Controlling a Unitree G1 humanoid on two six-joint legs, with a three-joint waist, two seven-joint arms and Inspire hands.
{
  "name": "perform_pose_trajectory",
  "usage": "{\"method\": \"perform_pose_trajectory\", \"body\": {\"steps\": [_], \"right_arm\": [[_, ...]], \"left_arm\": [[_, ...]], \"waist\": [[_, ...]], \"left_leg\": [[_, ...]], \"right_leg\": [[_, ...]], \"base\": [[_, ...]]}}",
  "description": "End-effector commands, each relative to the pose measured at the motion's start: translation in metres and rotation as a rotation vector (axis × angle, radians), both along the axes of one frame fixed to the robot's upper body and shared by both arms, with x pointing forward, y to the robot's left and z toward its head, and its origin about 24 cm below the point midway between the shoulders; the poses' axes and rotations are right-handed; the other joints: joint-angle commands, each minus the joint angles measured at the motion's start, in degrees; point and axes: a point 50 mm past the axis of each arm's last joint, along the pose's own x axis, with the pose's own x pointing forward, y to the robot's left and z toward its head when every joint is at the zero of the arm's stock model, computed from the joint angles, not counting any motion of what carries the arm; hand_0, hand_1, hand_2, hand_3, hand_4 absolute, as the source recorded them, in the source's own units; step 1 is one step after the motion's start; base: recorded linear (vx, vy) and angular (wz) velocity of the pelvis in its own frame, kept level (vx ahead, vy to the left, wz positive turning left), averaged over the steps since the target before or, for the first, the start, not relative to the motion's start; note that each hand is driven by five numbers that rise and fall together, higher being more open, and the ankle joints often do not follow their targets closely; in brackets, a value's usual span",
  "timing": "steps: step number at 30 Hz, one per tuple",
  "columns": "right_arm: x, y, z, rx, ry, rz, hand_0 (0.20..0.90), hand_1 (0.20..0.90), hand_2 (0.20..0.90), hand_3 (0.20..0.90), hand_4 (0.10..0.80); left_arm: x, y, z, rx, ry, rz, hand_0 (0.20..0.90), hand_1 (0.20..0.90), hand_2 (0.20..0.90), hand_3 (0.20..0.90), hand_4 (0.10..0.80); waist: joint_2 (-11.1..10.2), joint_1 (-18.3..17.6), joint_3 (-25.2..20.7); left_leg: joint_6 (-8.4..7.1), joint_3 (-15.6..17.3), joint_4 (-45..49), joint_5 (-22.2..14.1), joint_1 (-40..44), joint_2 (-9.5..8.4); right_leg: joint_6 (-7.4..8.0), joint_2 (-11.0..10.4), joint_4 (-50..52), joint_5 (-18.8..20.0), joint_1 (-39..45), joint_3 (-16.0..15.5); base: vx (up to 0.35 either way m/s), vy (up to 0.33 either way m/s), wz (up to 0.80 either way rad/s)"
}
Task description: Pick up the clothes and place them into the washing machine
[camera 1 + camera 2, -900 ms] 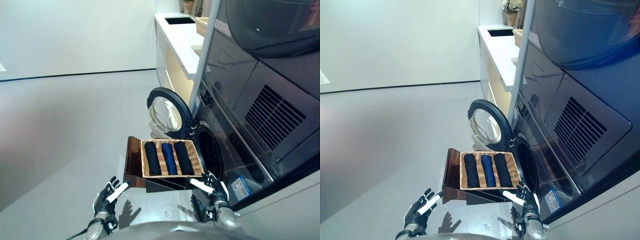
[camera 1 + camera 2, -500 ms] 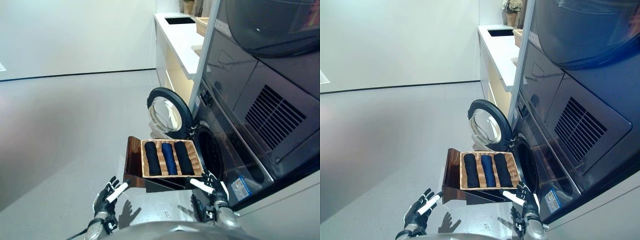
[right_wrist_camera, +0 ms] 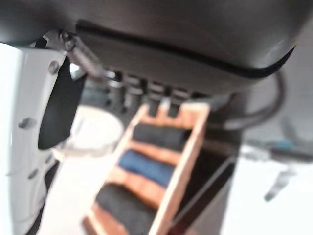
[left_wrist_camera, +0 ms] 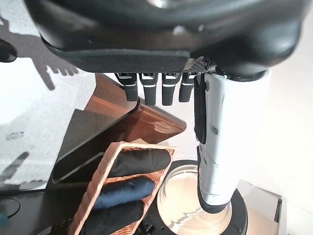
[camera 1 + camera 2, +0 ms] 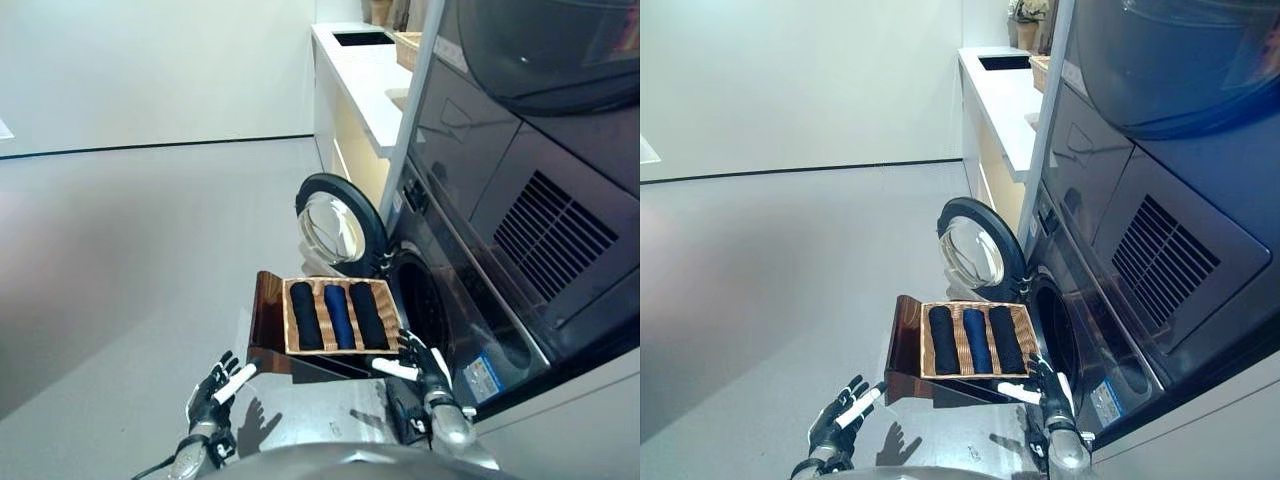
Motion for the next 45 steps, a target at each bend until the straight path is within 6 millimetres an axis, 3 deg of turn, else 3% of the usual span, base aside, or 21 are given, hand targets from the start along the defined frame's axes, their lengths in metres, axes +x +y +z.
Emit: {"method": "perform_pose_trajectory", "body": {"steps": [1, 21, 27, 36, 45], "right_arm": [[0.062, 0.009, 0.036, -0.004, -0.241, 0.053, 0.9, 0.9, 0.9, 0.9, 0.8], [0.092, 0.062, 0.042, -0.03, -0.244, 0.296, 0.9, 0.9, 0.9, 0.9, 0.8], [0.092, 0.064, 0.044, -0.005, -0.247, 0.287, 0.9, 0.9, 0.9, 0.9, 0.8], [0.089, 0.048, 0.041, 0.016, -0.232, 0.21, 0.9, 0.9, 0.9, 0.9, 0.8], [0.098, 0.056, 0.045, 0.005, -0.236, 0.239, 0.9, 0.9, 0.9, 0.9, 0.8]], "left_arm": [[0.055, 0.005, 0.034, 0.039, -0.276, -0.025, 0.9, 0.9, 0.9, 0.9, 0.8], [0.055, 0.001, 0.03, 0.03, -0.25, -0.051, 0.9, 0.9, 0.9, 0.9, 0.8], [0.056, 0.0, 0.031, 0.032, -0.252, -0.066, 0.9, 0.9, 0.9, 0.9, 0.8], [0.067, -0.002, 0.038, 0.051, -0.287, -0.113, 0.9, 0.9, 0.9, 0.9, 0.8], [0.077, 0.002, 0.044, 0.079, -0.318, -0.094, 0.9, 0.9, 0.9, 0.9, 0.8]], "waist": [[-0.4, 1.8, 0.2], [-0.2, 4.5, -0.5], [-0.4, 5.0, -0.2], [-0.9, 5.0, 1.1], [-2.0, 5.5, 0.6]], "left_leg": [[-2.4, -0.9, -0.1, -3.0, 1.7, 0.42], [-2.22, -2.5, -0.1, -2.8, 1.5, 0.08], [-1.84, -3.4, -0.1, -2.8, 1.1, -0.63], [0.41, -4.7, 1.0, -3.8, 1.6, -2.78], [0.93, -3.3, 1.2, -4.7, 1.4, -3.87]], "right_leg": [[0.29, 0.1, -0.3, 5.0, -4.7, 1.9], [0.28, -0.3, -0.3, 4.7, -3.9, 0.7], [0.44, -0.9, 0.0, 4.7, -3.6, 0.1], [1.05, -3.9, 5.8, 3.7, -4.2, 0.2], [2.02, -5.3, 4.5, 4.6, -4.6, 1.1]], "base": [[0.0, 0.0, 0.0], [0.001, 0.002, 0.0], [0.002, 0.034, 0.16], [0.027, 0.067, 0.08], [0.018, 0.033, -0.01]]}}
